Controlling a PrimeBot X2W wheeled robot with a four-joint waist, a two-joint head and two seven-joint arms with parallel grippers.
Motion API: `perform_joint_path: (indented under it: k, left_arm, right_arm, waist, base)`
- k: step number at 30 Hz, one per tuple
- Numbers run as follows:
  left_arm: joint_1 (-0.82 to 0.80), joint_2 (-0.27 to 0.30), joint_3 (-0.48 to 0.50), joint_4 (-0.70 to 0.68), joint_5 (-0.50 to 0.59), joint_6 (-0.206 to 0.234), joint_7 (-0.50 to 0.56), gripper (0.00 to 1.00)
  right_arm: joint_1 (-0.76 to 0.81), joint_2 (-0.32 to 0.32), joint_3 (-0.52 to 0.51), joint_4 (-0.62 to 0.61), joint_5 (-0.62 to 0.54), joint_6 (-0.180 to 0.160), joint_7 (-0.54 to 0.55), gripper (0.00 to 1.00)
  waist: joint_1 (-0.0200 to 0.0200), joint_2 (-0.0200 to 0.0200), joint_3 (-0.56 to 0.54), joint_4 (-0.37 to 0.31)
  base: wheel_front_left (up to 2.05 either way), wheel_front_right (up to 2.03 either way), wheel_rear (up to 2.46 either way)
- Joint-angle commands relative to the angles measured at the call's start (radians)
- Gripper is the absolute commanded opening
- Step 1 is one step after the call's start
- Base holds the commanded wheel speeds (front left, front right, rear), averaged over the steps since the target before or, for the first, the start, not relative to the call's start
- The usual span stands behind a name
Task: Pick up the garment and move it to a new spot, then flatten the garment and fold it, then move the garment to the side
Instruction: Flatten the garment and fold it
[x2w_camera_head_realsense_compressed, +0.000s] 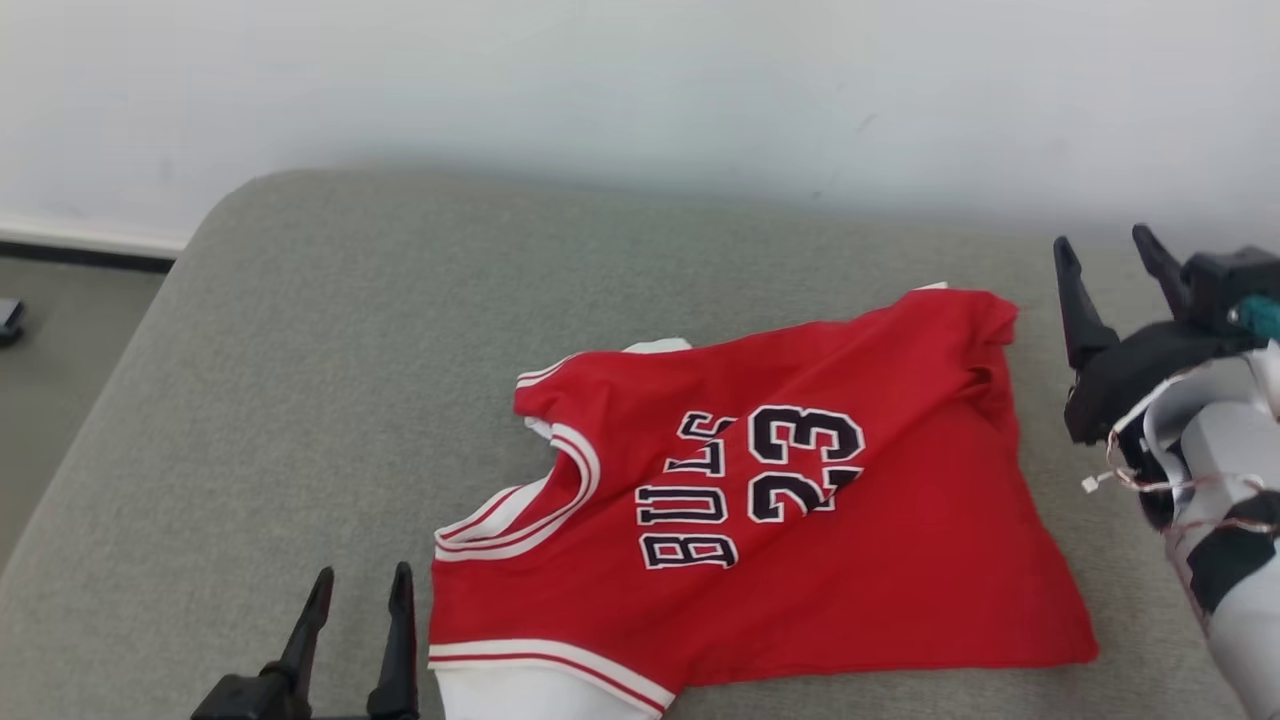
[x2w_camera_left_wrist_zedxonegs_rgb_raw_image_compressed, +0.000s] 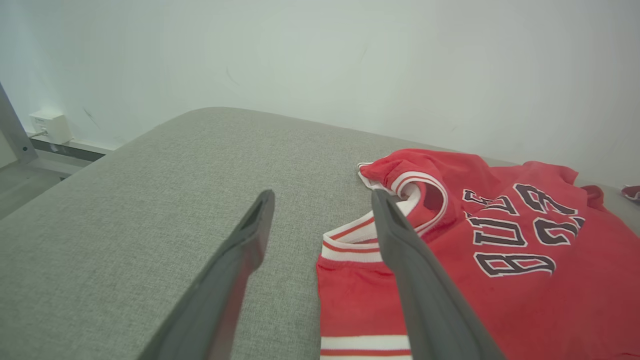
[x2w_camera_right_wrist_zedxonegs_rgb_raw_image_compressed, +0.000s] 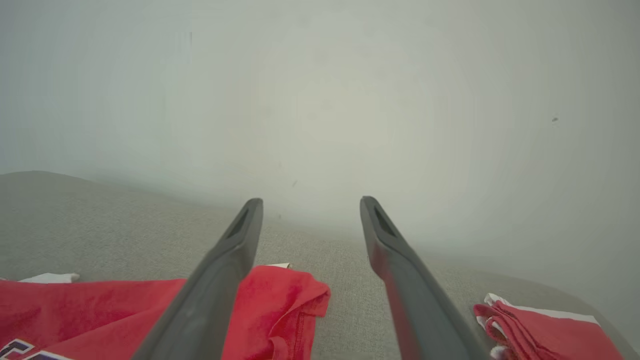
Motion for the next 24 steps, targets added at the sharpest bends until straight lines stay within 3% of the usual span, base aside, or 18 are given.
perform_joint_path:
  k: [1,9,17,24]
  left_arm:
    - [0.019,0.001,0.009,-0.005,0.008,0.001,-0.003,1.0]
    - [0.064,0.007,0.061,-0.029,0.027,0.002,-0.003,1.0]
    - [0.081,0.013,0.093,-0.039,0.036,0.002,-0.003,1.0]
    - [0.08,0.012,0.096,-0.041,0.046,0.002,-0.003,1.0]
  right_arm:
    - [0.032,0.0,-0.01,-0.02,0.014,-0.003,-0.006,1.0]
    - [0.291,-0.002,-0.14,-0.359,-0.004,-0.003,-0.007,1.0]
    - [0.602,0.095,-0.274,-0.7,-0.083,-0.003,-0.007,1.0]
    - [0.784,0.175,-0.335,-0.871,-0.115,-0.003,0.004,1.0]
  waist:
    - [0.0001,0.0,-0.042,-0.046]
    - [0.0001,0.0,-0.07,-0.123]
    - [0.0001,0.0,-0.085,-0.178]
    - [0.0001,0.0,-0.089,-0.193]
  base:
    - [0.0,0.0,0.0]
    - [0.0,0.0,0.0]
    - [0.0,0.0,0.0]
    - [0.0,0.0,0.0]
